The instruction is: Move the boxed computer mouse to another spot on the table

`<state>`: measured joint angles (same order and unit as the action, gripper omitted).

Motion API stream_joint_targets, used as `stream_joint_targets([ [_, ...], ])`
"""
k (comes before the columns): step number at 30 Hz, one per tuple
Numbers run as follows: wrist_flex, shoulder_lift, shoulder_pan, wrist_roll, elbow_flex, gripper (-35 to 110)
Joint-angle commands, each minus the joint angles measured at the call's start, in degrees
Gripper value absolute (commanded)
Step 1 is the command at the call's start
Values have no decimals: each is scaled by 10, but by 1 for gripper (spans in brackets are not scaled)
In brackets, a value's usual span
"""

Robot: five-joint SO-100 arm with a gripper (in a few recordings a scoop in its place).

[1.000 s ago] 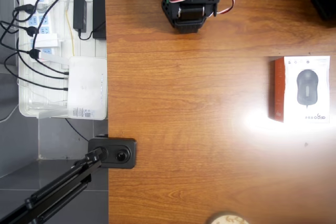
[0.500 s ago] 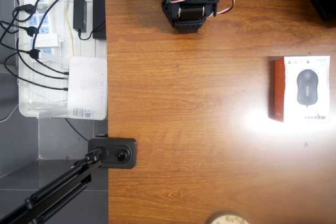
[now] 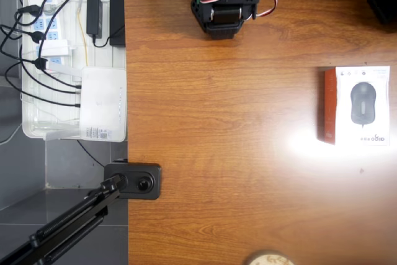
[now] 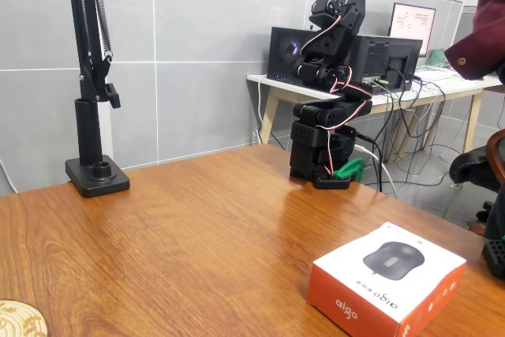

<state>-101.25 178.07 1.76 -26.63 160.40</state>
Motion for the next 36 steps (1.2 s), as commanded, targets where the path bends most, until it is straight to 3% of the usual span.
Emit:
stream_joint_targets([
  [1, -1, 2, -3, -4, 1, 0],
  [10, -1, 2, -3, -1, 1, 0],
  [13, 1, 2, -11, -54, 1, 0],
  [15, 48, 2, -33, -31, 1, 0],
  [17, 167, 2, -41, -51, -16, 0],
  [18, 274, 2, -59, -41, -60, 0],
  [20, 580, -3, -127, 105, -199, 0],
  [21, 730, -36, -108, 109, -282, 0],
  [27, 1028, -411, 310, -132, -673, 0],
  [30, 1198, -549, 385, -161, -798, 0],
  [34, 1331, -644, 467, -136, -833, 0],
  [35, 1375, -663, 481, -196, -848, 1],
  [36, 1422, -684, 499, -334, -869, 10],
])
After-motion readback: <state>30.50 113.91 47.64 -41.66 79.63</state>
